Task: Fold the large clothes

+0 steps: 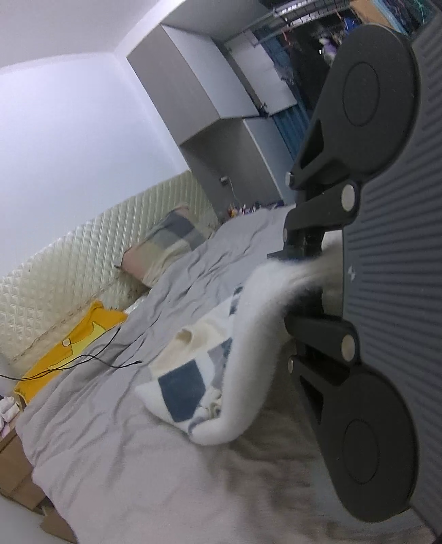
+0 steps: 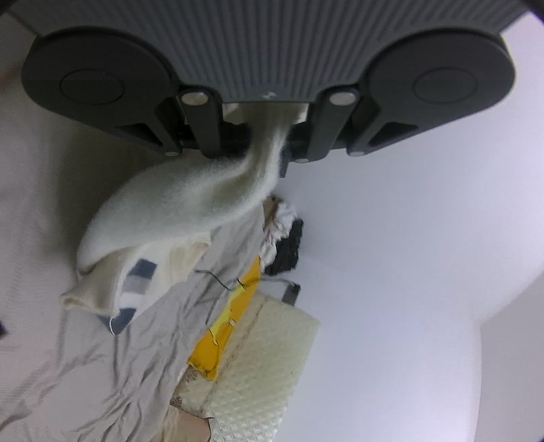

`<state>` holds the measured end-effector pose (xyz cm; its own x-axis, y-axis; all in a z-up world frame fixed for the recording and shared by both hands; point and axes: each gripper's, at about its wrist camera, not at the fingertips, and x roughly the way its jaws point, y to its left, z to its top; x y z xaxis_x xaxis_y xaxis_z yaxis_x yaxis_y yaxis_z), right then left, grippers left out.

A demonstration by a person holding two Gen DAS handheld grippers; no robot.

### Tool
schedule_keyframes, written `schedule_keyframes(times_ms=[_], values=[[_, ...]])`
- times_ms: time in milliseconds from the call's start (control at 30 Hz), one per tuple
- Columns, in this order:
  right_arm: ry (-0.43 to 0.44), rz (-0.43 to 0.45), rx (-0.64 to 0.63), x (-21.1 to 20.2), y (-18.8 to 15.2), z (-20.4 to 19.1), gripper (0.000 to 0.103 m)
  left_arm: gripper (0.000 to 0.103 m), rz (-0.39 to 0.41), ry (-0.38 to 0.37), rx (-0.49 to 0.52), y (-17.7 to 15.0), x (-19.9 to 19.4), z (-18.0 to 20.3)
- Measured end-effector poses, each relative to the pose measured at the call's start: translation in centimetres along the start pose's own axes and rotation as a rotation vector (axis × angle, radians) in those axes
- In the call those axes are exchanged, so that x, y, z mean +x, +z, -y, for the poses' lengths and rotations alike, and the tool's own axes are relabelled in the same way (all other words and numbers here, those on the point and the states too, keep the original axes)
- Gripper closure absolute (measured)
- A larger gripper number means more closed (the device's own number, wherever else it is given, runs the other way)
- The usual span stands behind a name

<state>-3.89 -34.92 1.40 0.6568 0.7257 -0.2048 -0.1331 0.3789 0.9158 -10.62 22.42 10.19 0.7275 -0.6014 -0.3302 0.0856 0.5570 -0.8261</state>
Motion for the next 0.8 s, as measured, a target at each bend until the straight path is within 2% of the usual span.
schedule_keyframes(times_ms=[133,200,267,367,467,533,633,733,800], values=[[-0.023,0.003,0.055,-3.1,-2.9,0.3,0.086,0.091,-0.004,-0.022,-0.024,-4.7,-2.4,-0.2],[-0.047,0.007,0.087,-3.2,-3.0,0.8,0.085,0.091,-0.007,-0.030,-0.051,-5.5,-2.4,-0.8],[-0.042,0.001,0.095,-2.4,-2.3,1.1,0.084,0.091,0.012,-0.032,-0.031,-5.3,-1.5,-1.0],[-0.025,0.012,0.101,-0.3,-0.1,0.8,0.082,0.091,0.073,-0.059,-0.042,-3.0,0.9,-1.4],[-0.017,0.035,0.141,3.8,3.8,0.8,0.081,0.091,0.121,-0.065,-0.088,1.1,4.7,-2.2],[-0.026,0.036,0.102,6.9,6.7,0.8,0.081,0.091,0.161,-0.049,-0.167,4.1,7.8,-3.0],[-0.066,0.039,0.122,11.6,10.5,2.5,0.081,0.091,0.217,-0.015,-0.188,7.7,12.4,-3.6],[-0.083,0.046,0.191,15.4,13.2,5.5,0.081,0.091,0.278,0.084,-0.130,10.2,16.8,-4.3],[-0.092,0.050,0.238,17.4,14.3,7.9,0.081,0.091,0.324,0.119,-0.122,11.6,19.8,-5.7]])
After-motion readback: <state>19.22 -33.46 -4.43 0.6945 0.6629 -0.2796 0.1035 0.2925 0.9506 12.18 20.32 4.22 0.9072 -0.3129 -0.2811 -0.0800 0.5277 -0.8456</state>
